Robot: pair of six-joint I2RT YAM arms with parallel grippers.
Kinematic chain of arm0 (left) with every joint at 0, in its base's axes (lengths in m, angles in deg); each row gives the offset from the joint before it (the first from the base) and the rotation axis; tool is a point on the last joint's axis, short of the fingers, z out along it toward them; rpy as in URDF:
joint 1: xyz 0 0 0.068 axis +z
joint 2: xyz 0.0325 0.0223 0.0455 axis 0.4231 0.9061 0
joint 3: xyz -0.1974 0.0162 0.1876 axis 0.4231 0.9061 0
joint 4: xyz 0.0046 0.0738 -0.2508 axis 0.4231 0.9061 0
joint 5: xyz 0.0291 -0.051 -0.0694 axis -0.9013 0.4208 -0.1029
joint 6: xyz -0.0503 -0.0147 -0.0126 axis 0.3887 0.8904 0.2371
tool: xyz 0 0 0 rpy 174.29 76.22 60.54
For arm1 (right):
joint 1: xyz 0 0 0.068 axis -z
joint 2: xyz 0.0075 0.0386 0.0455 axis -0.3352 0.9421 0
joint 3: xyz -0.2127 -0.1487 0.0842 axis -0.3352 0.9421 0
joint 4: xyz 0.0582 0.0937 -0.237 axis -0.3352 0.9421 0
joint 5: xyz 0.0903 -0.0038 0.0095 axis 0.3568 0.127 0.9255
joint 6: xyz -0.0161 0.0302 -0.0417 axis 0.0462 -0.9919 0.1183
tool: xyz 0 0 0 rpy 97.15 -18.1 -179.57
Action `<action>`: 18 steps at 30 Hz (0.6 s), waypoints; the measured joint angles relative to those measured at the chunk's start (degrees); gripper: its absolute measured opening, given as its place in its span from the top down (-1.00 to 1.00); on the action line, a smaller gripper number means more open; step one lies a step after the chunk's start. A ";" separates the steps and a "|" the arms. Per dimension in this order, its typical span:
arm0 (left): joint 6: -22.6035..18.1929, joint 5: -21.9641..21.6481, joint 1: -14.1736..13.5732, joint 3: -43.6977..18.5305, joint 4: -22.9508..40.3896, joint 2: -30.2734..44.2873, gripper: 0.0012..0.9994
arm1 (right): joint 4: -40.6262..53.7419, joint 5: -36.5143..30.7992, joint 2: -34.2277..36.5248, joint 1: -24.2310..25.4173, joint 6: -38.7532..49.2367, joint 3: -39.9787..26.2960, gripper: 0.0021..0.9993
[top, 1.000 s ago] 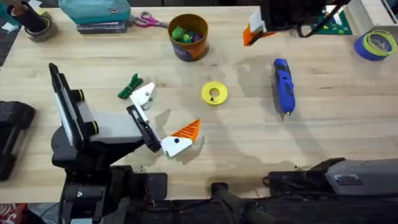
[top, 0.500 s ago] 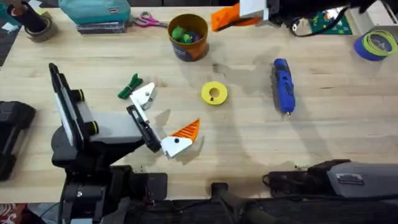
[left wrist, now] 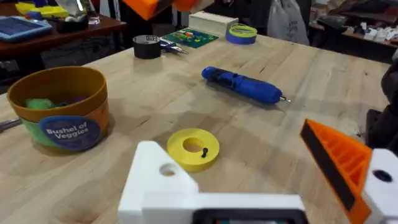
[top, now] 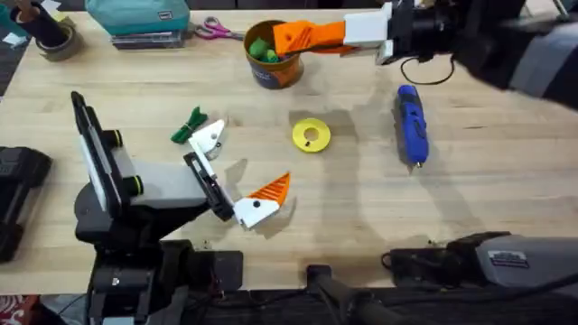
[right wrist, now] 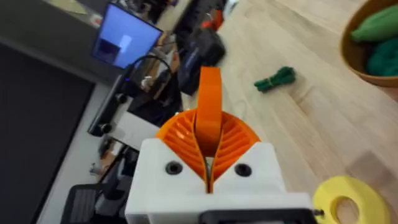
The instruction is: Pick up the gripper from the table and insert it into the empty holder that is missing its gripper. Then pick up a screw, insert it into the mounting hole, and use the screwdriver to tighten it. Finally, clean up the table by picking up the vegetable and placing it into the bucket.
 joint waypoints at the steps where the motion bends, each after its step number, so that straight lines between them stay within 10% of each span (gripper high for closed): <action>1: 0.00 0.00 0.00 0.00 0.00 -0.02 -0.97 | -4.56 1.05 0.00 0.00 -2.67 1.48 0.99; 8: 0.00 0.00 0.00 0.00 0.00 -0.02 -0.97 | -36.32 10.16 2.31 0.00 -29.51 9.34 0.99; 18: 0.00 0.00 0.00 0.00 0.00 -0.01 -0.97 | -38.47 16.87 10.49 -0.81 -38.15 9.71 0.99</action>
